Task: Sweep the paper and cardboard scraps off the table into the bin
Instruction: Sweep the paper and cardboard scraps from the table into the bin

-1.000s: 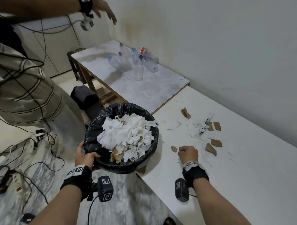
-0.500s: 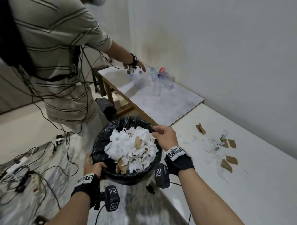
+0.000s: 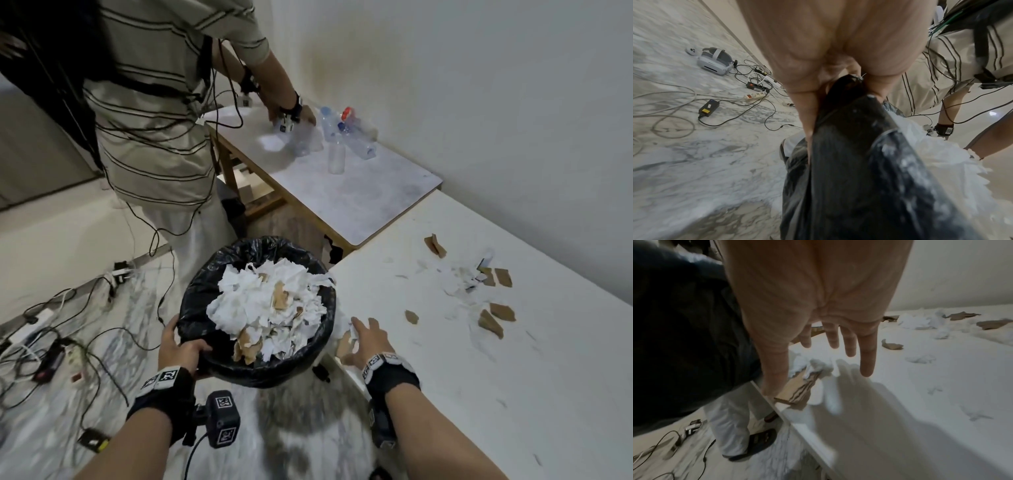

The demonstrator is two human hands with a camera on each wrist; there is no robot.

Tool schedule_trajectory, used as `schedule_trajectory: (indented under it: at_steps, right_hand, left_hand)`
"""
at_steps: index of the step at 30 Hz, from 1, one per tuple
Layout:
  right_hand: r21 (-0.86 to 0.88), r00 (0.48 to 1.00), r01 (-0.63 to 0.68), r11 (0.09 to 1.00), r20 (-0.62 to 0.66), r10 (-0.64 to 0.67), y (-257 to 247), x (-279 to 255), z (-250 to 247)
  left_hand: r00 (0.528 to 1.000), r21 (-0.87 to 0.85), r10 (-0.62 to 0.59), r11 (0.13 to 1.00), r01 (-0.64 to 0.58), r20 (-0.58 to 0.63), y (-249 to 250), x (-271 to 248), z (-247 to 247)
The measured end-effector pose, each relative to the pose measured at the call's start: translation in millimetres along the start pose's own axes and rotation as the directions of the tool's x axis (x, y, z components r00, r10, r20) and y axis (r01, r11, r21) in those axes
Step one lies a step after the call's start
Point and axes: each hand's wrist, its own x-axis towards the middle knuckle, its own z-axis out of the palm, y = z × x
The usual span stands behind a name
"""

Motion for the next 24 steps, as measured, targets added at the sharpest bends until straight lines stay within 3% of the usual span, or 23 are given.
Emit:
schedule_trajectory:
  at_steps: [5,8,24]
  right_hand:
    - [-0.189,0.996,0.083,0.978,0.036,-0.078,-17,15,16]
    - [-0.269,0.992,0.122,0.955,-0.008,-0.129,-22,20,18]
    - [0.111,0.996,0.006,0.994,-0.089,0.004,1,14,14]
  left_hand:
    - [1.0,0.003,0.01,1.0,-0.01,0.01,-2,11,-2]
    - [1.0,-0.017,0.015,1.0,-0.015,0.019,-1,14,-3]
    - [0.998,-0.031,0.023,0.999,-0.021,0.055,1,3,8]
